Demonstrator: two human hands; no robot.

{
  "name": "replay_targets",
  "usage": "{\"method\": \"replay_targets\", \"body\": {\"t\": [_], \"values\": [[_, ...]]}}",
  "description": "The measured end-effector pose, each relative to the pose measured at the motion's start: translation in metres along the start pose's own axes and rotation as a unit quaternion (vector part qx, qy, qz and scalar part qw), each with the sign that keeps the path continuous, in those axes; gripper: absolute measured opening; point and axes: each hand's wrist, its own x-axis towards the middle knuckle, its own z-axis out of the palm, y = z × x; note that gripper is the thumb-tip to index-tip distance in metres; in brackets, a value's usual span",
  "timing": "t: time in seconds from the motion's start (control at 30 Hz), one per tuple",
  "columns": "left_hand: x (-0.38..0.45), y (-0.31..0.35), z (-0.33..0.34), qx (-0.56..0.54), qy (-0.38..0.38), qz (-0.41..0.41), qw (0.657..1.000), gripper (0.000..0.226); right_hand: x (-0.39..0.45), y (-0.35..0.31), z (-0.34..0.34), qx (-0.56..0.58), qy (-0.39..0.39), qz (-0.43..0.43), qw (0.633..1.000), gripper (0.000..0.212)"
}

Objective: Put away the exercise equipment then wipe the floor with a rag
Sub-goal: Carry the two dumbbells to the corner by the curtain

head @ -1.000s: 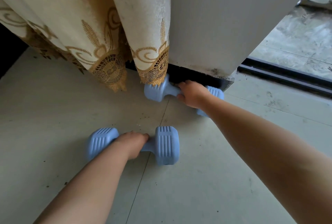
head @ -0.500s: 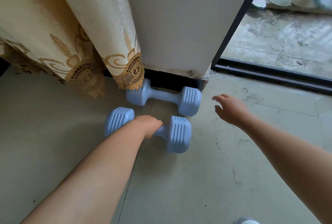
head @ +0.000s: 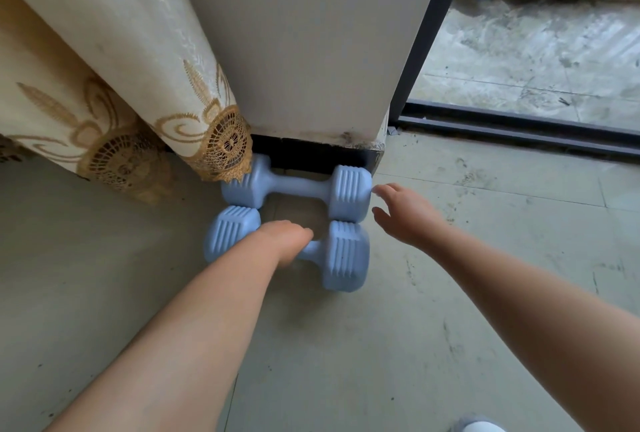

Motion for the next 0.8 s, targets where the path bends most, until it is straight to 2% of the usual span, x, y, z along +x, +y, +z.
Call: {"method": "replay_targets", "body": {"t": [0.23,0.8], "values": [[0.001,-0.005,0.004,-0.007,0.004,0.009,1.000,0.029,0.006,-0.004,-0.002,0.028,0.023,0.004,0.999,0.037],[-0.004,-0.011,0.003,-0.015,-0.011,0.010,1.000,0.026,0.007,-0.015,0.003,0.019,0.039,0.042,0.998,0.033]]}}
